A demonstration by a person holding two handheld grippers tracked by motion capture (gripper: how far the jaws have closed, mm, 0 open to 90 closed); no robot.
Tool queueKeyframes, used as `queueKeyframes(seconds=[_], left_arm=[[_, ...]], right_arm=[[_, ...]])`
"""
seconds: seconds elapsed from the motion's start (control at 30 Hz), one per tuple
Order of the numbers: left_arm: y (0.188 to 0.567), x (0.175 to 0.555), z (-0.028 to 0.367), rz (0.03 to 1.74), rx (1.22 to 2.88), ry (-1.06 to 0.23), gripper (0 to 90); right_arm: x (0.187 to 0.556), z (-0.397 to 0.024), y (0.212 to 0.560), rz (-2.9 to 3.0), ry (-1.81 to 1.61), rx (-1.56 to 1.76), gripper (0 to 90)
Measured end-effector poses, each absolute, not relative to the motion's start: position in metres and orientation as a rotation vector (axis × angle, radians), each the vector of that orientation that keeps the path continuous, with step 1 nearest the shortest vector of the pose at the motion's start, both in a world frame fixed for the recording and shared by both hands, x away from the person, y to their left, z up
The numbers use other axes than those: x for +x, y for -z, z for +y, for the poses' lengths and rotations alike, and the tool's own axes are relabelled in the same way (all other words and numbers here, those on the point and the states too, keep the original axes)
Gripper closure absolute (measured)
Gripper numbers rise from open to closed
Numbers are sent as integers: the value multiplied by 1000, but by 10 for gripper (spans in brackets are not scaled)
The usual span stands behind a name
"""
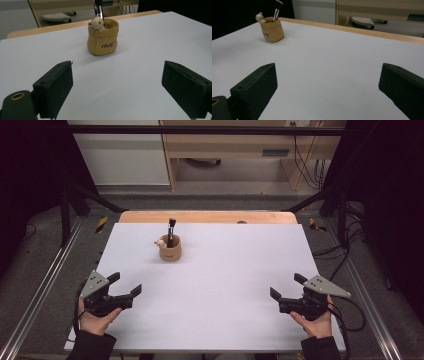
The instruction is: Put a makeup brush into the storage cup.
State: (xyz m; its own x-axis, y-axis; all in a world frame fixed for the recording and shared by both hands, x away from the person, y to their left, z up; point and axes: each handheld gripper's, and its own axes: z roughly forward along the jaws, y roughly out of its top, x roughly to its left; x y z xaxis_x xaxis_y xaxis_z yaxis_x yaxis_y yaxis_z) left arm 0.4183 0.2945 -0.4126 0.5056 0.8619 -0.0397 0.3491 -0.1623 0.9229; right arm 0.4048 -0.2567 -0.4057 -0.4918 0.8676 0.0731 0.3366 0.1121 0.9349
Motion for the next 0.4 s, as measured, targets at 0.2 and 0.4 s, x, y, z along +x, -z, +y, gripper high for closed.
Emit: queueKeyframes(seconds=[0.2, 0.4], left_arm=[[415, 419, 296, 1029, 1743, -620, 93], [416, 419, 295, 1027, 1750, -622, 93]], right_arm=[[405, -257, 406, 1895, -1369, 1166, 25], [405, -258, 407, 1904, -1362, 1158, 25]])
